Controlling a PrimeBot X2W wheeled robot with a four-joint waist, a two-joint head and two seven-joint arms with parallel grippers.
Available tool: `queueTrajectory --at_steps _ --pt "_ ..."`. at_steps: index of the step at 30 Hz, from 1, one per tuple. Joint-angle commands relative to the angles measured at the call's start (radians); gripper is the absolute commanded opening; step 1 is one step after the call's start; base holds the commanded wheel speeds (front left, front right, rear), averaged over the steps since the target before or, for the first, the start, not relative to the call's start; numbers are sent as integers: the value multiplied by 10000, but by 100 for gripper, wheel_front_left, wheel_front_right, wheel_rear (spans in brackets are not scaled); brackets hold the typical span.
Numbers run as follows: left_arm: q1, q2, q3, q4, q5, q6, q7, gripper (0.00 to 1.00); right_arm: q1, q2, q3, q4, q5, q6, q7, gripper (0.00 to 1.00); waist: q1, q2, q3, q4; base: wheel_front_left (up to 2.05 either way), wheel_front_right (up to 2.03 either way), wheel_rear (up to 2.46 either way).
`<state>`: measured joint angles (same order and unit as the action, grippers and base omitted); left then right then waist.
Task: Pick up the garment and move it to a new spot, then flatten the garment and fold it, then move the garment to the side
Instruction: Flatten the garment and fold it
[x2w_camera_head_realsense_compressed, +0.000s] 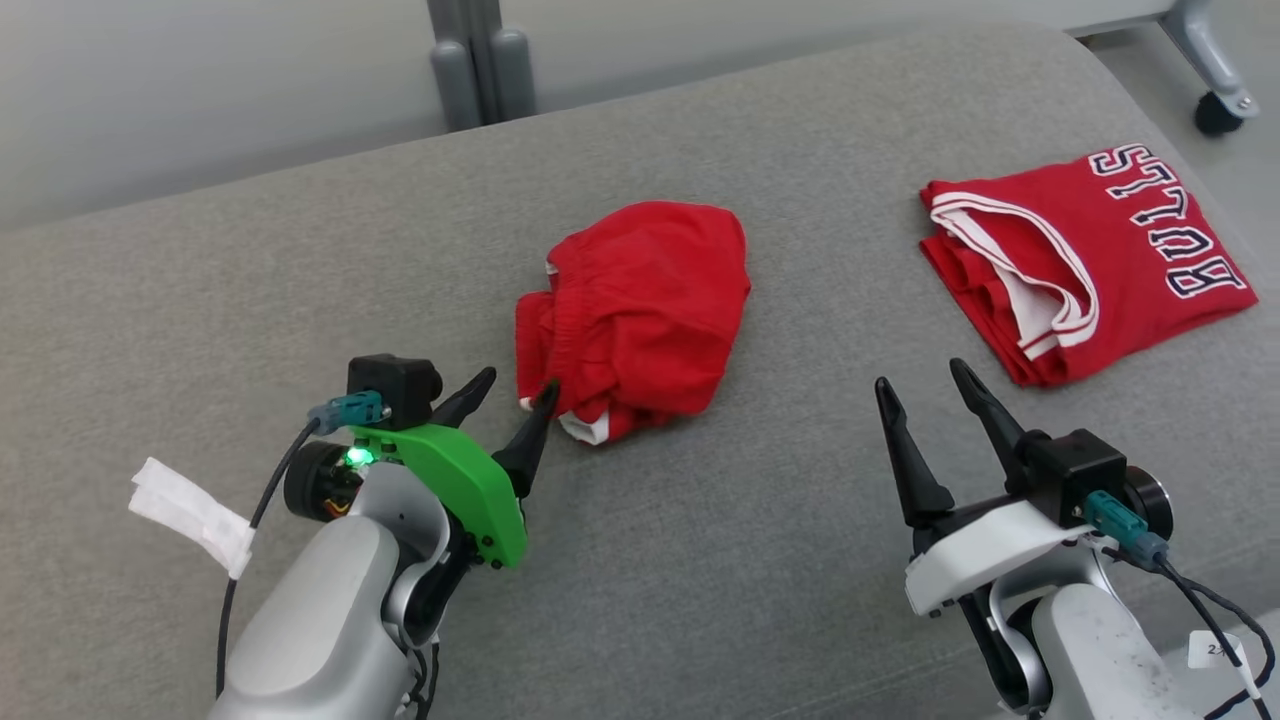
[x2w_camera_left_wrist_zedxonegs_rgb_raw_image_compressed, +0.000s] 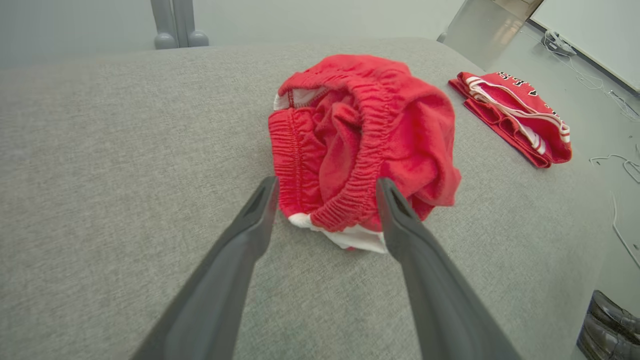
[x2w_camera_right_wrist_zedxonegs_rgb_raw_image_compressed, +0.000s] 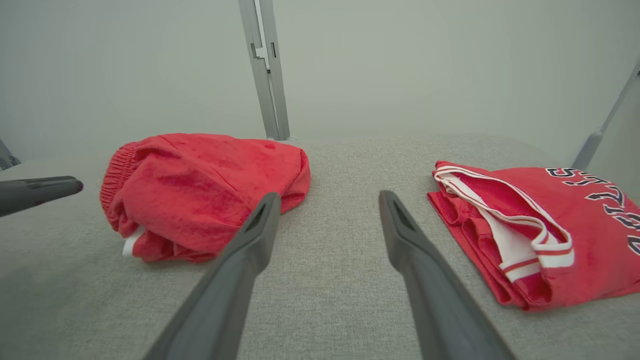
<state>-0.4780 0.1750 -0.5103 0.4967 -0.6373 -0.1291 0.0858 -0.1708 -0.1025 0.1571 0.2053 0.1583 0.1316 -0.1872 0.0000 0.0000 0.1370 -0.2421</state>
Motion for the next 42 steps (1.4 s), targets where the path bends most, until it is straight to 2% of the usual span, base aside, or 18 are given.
queueTrajectory --at_steps 1,8,9,10,18,26,31,34,37,40,41,42 --pt "-225 32 -71 111 -226 -16 -56 100 -127 36 9 53 40 -19 -98 100 0 0 395 -676 0 0 0" --pt "-701 210 -507 698 -727 -17 -397 100 -228 40 56 220 43 -19 -224 100 0 0 496 -1036 0 0 0" --pt "-777 214 -582 680 -775 -17 -515 22 -232 34 59 243 45 -19 -241 100 0 0 480 -1047 0 0 0" --pt "-816 204 -619 655 -857 -17 -623 0 -228 25 52 260 46 -19 -248 100 0 0 460 -1044 0 0 0" --pt "-1572 -90 -1323 -555 -2176 -17 -1360 0 -128 -56 5 276 -40 -19 -191 100 0 0 213 -703 0 0 0" --pt "-3499 -919 -2161 -1641 -3504 -17 -1266 0 -199 -27 214 288 -4 -19 -147 100 0 0 62 -476 0 0 0" --pt "-4054 -1192 -1890 -1820 -5224 -13 -2033 0 -236 25 314 357 53 -19 -186 100 0 0 77 -525 0 0 0" --pt "-4063 -1221 -2099 -1386 -5793 495 -2537 0 -253 44 285 376 53 -19 -206 100 0 0 145 -524 0 0 0" --pt "-3606 -1188 -2407 -84 -5635 1164 -2666 0 -298 75 217 325 19 -19 -252 100 0 0 296 -409 0 0 0" --pt "-3180 -922 -2473 1337 -5566 1582 -2718 0 -323 80 166 302 -36 -19 -264 100 0 0 432 -200 0 0 0" --pt "-3009 -920 -2401 1783 -5712 1646 -2721 5 -340 77 167 289 -56 -18 -258 100 0 0 488 -96 0 0 0" --pt "-2884 -897 -2357 2131 -5773 1687 -2730 27 -368 77 176 279 -58 -19 -262 100 0 0 519 -18 0 0 0"
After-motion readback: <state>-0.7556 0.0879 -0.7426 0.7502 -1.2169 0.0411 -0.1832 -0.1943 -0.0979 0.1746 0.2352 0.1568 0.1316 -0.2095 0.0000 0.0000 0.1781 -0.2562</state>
